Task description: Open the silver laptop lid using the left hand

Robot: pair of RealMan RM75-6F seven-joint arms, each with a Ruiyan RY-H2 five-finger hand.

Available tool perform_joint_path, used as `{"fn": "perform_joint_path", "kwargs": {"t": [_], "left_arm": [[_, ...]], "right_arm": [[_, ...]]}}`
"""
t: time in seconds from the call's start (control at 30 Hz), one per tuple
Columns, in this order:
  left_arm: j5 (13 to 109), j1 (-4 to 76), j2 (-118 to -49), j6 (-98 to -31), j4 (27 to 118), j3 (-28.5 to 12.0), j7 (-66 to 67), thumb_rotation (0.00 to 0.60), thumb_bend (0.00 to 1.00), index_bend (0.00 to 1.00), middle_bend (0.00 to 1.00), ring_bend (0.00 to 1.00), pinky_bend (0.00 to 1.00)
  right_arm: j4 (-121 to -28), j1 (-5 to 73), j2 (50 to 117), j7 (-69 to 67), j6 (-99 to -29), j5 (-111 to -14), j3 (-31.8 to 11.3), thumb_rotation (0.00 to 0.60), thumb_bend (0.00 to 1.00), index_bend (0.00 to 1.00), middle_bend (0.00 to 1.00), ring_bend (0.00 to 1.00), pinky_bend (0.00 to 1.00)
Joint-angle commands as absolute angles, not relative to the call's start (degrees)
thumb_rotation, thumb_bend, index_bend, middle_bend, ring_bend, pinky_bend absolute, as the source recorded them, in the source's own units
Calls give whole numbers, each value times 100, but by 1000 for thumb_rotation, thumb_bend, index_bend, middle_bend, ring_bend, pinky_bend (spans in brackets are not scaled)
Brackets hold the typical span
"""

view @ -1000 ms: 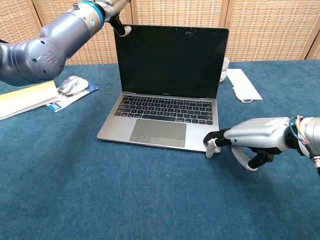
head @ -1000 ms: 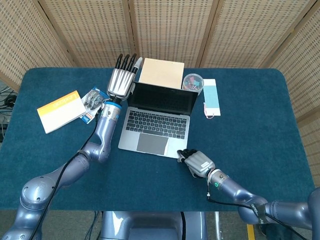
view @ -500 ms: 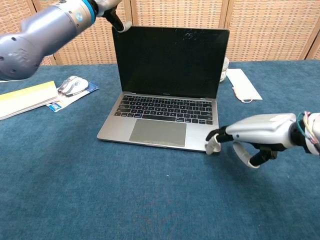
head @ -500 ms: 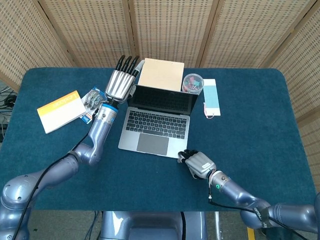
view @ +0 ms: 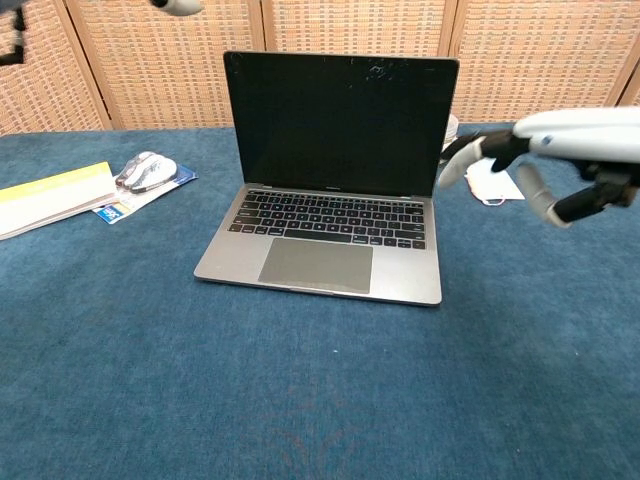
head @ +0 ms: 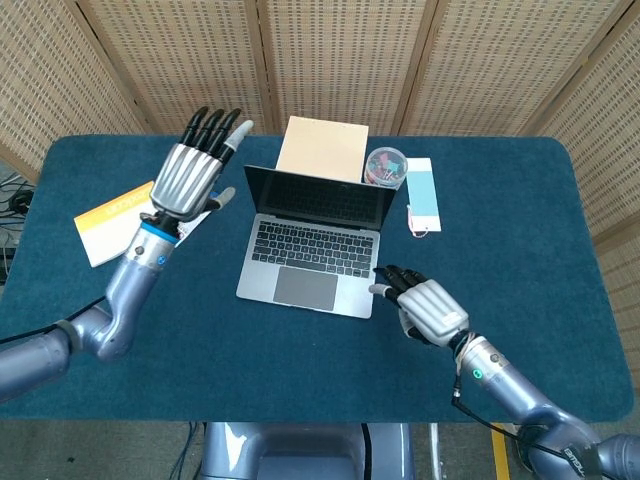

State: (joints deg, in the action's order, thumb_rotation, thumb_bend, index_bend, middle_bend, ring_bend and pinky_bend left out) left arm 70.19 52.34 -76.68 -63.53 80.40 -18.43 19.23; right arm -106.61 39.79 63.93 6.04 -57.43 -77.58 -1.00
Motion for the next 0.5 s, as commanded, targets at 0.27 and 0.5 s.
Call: {"fn": "perform_joint_path", "kwargs": {"t": [0.27,0.5], "left_arm": [[6713,3442,-6539,-7450,9559,-1219,1129,600,0,0,0,0,0],[6671,2513,-6167,-8073,10460,-691,1084,600,0,0,0,0,0]], "right_arm": [[-9636,2171,6317,-346,-8179,-8341,111,600,631,190,69,1,140],[-9121,1425,6582,-867,-8959,-8175,117,600,9,72,0,0,0]]}}
